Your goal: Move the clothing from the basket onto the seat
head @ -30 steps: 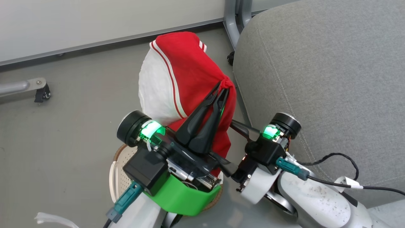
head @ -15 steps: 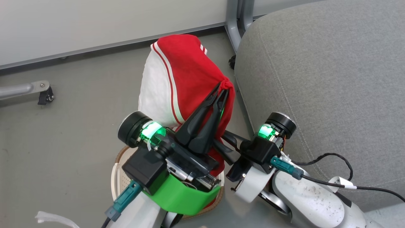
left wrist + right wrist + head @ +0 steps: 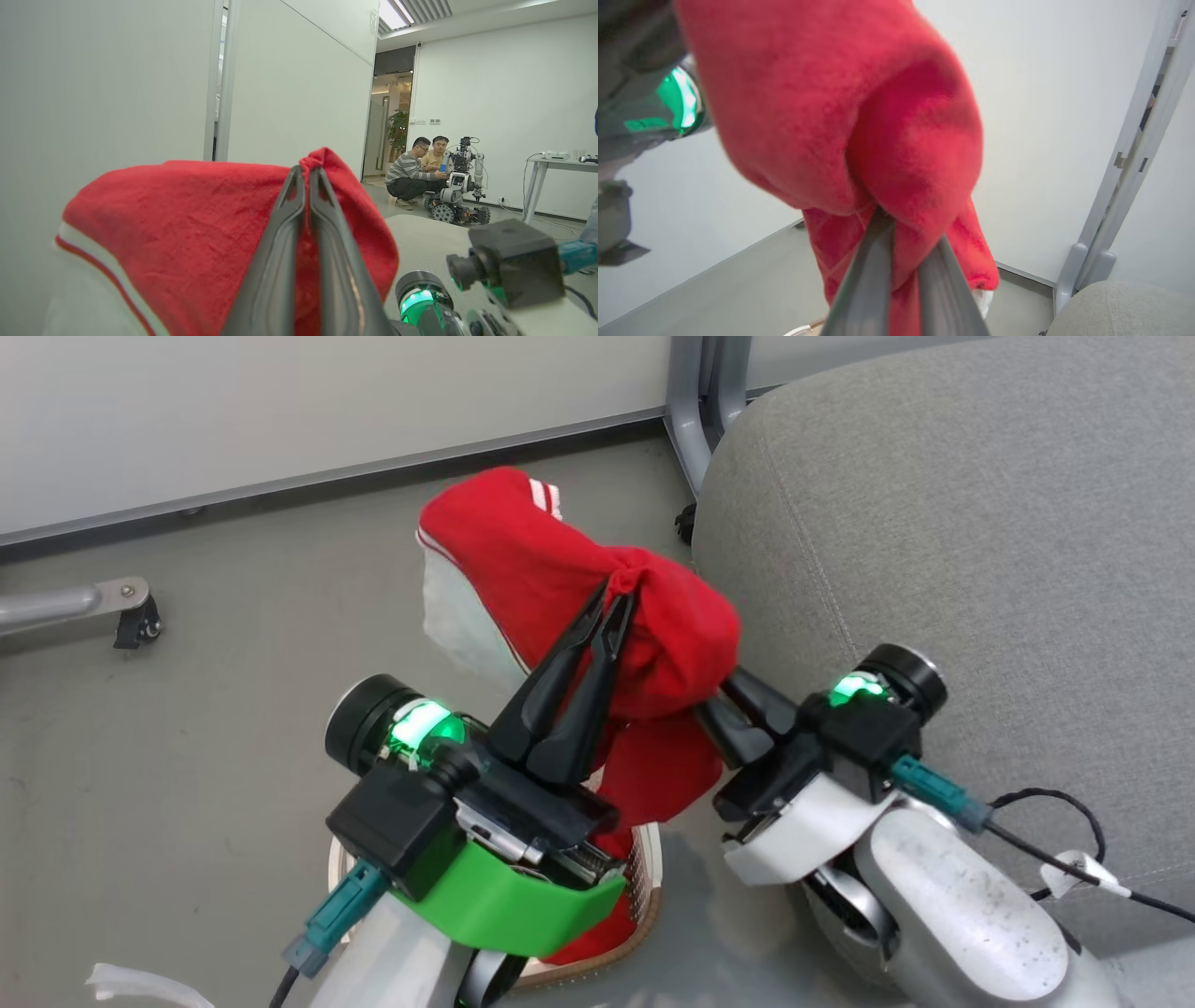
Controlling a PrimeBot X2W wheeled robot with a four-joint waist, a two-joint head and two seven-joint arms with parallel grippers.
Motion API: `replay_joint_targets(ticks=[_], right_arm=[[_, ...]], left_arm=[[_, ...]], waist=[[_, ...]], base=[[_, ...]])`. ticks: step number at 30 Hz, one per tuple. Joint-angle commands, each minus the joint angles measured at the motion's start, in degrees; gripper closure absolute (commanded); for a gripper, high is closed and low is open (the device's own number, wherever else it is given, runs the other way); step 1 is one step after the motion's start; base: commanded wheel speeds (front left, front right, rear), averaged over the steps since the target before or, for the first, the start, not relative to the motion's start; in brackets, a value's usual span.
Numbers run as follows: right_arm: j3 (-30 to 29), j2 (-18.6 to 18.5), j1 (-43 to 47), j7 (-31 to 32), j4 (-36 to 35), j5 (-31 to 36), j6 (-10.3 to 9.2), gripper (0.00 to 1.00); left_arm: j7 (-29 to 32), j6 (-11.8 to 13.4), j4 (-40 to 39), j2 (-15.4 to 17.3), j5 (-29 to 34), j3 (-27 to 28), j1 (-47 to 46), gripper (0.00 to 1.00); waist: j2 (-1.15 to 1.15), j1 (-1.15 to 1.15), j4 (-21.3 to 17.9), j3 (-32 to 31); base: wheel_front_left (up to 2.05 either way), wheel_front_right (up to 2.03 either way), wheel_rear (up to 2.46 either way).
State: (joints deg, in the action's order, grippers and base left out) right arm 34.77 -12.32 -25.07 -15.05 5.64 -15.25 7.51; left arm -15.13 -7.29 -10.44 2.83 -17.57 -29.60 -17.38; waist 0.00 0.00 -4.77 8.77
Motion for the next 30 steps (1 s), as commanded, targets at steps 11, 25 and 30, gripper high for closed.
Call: replay_joint_targets(ticks=[11,25,30], right_arm=[[-10.1,1.0,5.1,-0.2,-7.0,0.2,-0.02,1.00],[-21.3,-0.2,13.3,-0.2,-13.5,2.9,-0.02,1.00],[-26.2,1.7,17.3,-0.2,-15.2,3.9,-0.02,1.00]], left_arm=[[0.0,-0.2,6.4,0.2,4.5,1.9,3.6,0.00],[0.0,0.7,11.8,0.8,9.7,12.6,13.9,0.00],[0.0,3.8,11.7,0.4,10.0,16.9,16.4,0.00]], waist=[[0.00,0.00,-0.1,-0.3],[0.00,0.00,1.7,-2.3],[0.00,0.00,2.5,-2.5]], base=[[0.00,0.00,0.00],[0.00,0.00,0.00],[0.00,0.00,0.00]])
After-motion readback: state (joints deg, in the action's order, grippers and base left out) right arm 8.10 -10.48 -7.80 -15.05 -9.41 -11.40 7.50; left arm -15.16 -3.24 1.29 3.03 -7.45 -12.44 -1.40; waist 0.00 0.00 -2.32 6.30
